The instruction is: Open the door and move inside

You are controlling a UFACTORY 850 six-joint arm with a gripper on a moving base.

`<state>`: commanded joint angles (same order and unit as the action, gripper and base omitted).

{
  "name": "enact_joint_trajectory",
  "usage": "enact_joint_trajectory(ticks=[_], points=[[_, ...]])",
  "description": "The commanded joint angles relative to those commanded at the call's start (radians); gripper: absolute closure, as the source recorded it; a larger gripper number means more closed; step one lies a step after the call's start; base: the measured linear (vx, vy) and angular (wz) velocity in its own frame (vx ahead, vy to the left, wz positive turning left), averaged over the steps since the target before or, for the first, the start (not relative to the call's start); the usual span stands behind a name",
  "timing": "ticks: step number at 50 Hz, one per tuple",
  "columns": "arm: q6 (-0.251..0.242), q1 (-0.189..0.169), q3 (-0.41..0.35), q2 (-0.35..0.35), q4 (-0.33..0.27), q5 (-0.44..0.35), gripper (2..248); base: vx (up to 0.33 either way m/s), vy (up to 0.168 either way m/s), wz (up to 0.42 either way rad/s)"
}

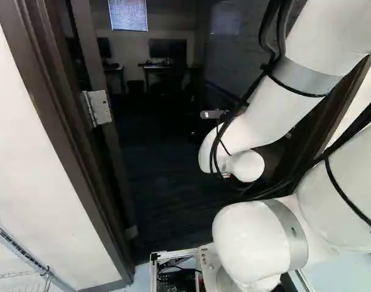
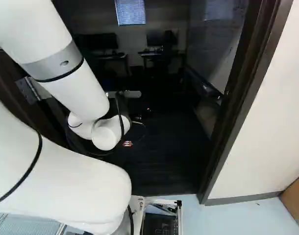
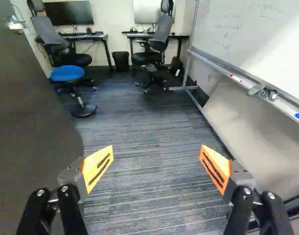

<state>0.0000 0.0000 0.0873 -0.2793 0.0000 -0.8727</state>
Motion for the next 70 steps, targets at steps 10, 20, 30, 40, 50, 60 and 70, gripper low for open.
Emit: enact_joint_trajectory(ticks=[10,20,30,40,50,60,70], points=[[0.000,0.000,0.000,0.000,0.000,0.000,3,0.046,0.001,-0.003],[0.000,0.000,0.000,0.000,0.000,0.000,3,0.056,0.002,-0.004],[0.000,0.000,0.000,0.000,0.000,0.000,3,0.056,0.002,-0.005],[0.000,0.000,0.000,0.000,0.000,0.000,3,0.059,0.001,-0.004],[0.000,0.000,0.000,0.000,0.000,0.000,3,0.089,0.002,-0.005],[0.000,0.000,0.000,0.000,0.000,0.000,3,0.101,0.003,-0.009],[0.000,0.000,0.000,0.000,0.000,0.000,3,0.110,0.003,-0.009]])
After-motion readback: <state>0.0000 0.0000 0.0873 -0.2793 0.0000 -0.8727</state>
